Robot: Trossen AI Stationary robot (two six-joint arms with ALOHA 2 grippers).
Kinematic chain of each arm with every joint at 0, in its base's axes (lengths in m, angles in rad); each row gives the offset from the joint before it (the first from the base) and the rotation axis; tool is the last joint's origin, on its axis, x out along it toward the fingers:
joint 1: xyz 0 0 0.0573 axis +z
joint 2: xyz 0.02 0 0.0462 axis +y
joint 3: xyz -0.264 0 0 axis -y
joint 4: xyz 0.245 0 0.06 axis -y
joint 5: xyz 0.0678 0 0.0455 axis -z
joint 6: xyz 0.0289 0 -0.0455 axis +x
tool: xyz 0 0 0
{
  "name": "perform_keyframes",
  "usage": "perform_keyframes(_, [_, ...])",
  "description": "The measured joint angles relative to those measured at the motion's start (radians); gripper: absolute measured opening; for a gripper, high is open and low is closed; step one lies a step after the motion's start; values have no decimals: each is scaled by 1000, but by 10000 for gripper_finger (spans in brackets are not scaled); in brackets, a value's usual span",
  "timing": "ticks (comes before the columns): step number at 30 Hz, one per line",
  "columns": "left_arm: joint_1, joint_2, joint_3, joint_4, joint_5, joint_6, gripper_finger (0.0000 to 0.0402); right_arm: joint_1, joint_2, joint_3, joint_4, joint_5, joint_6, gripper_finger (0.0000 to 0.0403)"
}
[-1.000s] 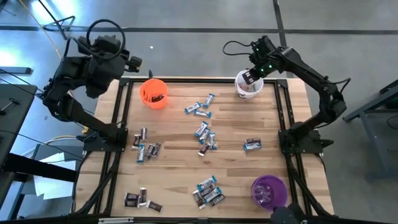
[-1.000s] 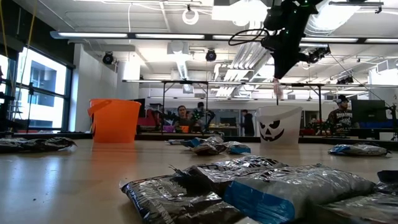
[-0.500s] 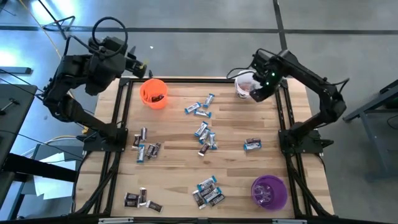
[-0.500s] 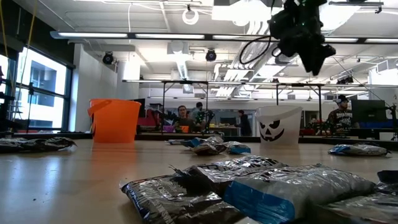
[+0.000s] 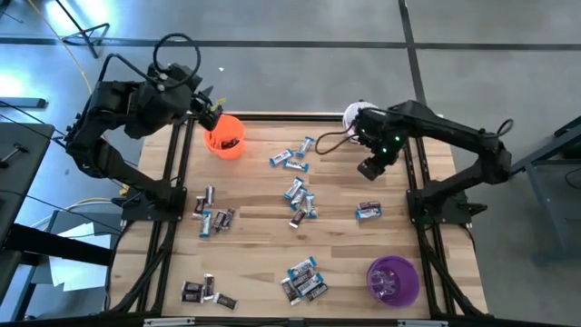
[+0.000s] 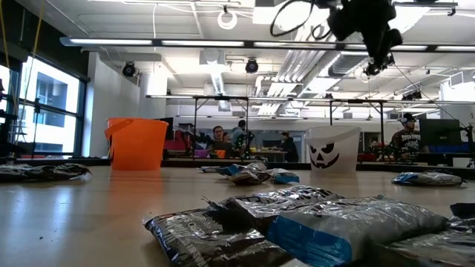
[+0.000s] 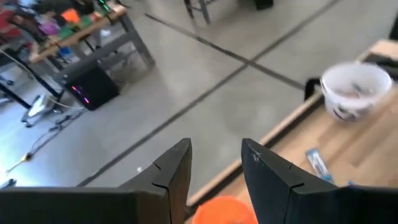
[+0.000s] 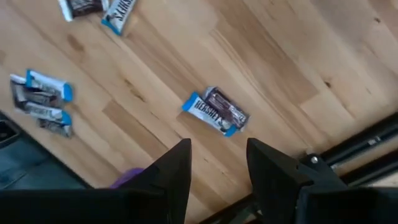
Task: Sort candy
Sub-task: Put the brown chocolate into the orange bucket
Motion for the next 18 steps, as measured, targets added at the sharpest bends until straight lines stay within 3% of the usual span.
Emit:
perform_keyframes(4, [1,0,0,-99,6,-67,129,62,-32,0,-2,70,86,149])
perform_keyframes(9, [12,-17,-33,-89,45,-81,129,101,-30,0,18,148,139,149])
perform_keyframes(13, [24,-20,-94,-92,120,-91,129,103,-14,0,100,219,101,149])
perform_keyframes(18, [26,-37,-197,-92,198,4,129,84,-4,0,145,276,22,149])
